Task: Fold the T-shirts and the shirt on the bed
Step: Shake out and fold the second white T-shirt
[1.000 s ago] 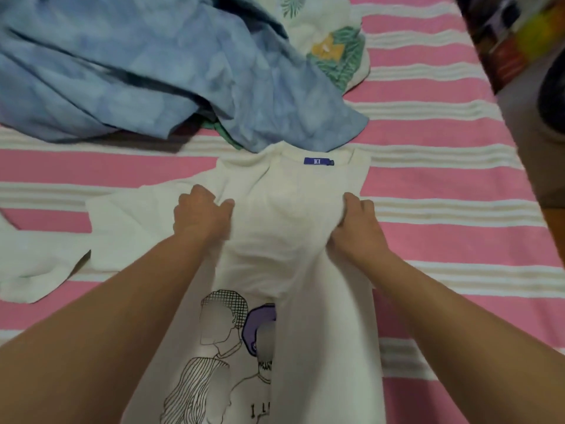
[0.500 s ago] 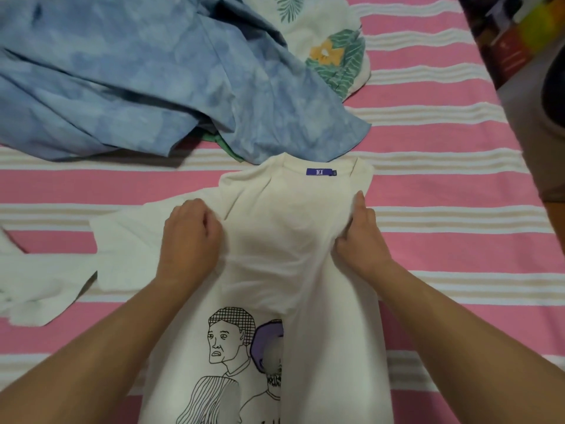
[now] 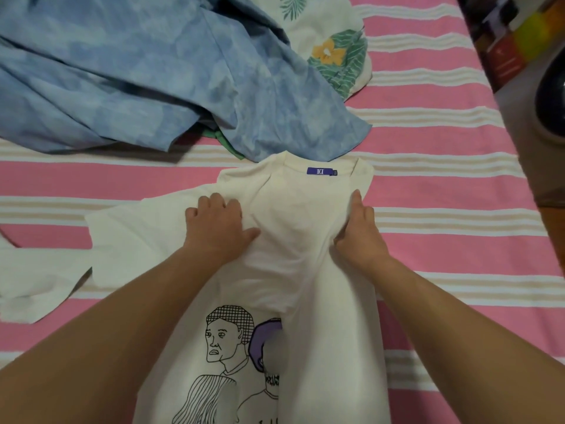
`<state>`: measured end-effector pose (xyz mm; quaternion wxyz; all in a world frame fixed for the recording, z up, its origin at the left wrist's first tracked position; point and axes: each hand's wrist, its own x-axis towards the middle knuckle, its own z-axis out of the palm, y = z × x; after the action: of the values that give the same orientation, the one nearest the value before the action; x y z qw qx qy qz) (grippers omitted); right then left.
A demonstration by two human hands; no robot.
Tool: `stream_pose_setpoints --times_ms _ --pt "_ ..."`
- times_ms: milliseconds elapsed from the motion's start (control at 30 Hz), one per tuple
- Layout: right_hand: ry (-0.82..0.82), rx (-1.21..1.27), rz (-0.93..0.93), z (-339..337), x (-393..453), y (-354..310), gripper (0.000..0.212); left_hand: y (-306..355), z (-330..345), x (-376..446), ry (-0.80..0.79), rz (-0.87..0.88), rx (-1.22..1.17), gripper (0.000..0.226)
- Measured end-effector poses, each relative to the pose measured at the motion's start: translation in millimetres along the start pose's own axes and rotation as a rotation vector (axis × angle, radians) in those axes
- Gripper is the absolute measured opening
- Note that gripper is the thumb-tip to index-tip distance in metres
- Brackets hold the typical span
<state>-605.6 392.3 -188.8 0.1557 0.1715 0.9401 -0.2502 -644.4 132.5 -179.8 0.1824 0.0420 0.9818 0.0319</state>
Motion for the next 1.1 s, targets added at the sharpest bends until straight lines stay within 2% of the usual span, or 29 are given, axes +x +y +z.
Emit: stream_pose_setpoints --times_ms 67,133,200,267,367,433,533,567,633,700,767,833,900,1000,1100 --pt "-0.007 0.001 0.013 -1 0 0 0.098 -1 -11 7 -0.124 -0.013 0.056 0.057" --pt "-0.017 0.0 0.014 -2 1 0 0.099 -3 -23 7 -0.173 0.042 0.026 0.04" --pt "-0.026 -0.011 0.009 -3 2 0 0.101 -10 -33 -3 -0.092 0.032 -0.224 0.025" --pt "-0.031 -0.015 0.027 -3 5 -1 0.104 -25 -36 -17 -0.027 -0.106 -0.535 0.026" --pt "-0.026 -0.033 0.015 -4 7 -2 0.106 -43 -28 -41 0.037 -0.27 -0.707 0.027" --pt "-0.051 -0.075 0.015 -6 10 -2 0.107 -47 -16 -48 0.029 -0.322 -0.817 0.028" --pt "-0.165 -0.131 0.02 -20 24 -7 0.11 -50 -1 -50 -0.054 -0.388 -1.141 0.03" --pt "-0.15 -0.127 0.014 -27 31 -11 0.11 -51 3 -50 -0.084 -0.395 -1.212 0.03" --pt "0.021 -0.143 -0.022 -43 45 -17 0.099 -52 12 -52 -0.11 -0.371 -1.237 0.024" --pt "0.212 -0.2 -0.077 -58 62 -21 0.077 -51 16 -52 -0.111 -0.352 -1.24 0.021" --pt "0.264 -0.191 -0.127 -69 81 -24 0.053 -51 17 -49 -0.132 -0.364 -1.295 0.02" --pt "0.168 -0.327 -0.219 -75 102 -22 0.033 -52 19 -46 -0.155 -0.39 -1.341 0.015" --pt "0.017 -0.509 -0.234 -79 116 -16 0.037 -54 23 -44 -0.16 -0.397 -1.363 0.01" --pt "-0.052 -0.531 -0.178 -85 133 -7 0.041 -55 28 -45 -0.149 -0.416 -1.422 0.012" --pt "-0.113 -0.514 -0.142 -84 143 -8 0.033 -53 32 -43 -0.132 -0.457 -1.5 0.013"
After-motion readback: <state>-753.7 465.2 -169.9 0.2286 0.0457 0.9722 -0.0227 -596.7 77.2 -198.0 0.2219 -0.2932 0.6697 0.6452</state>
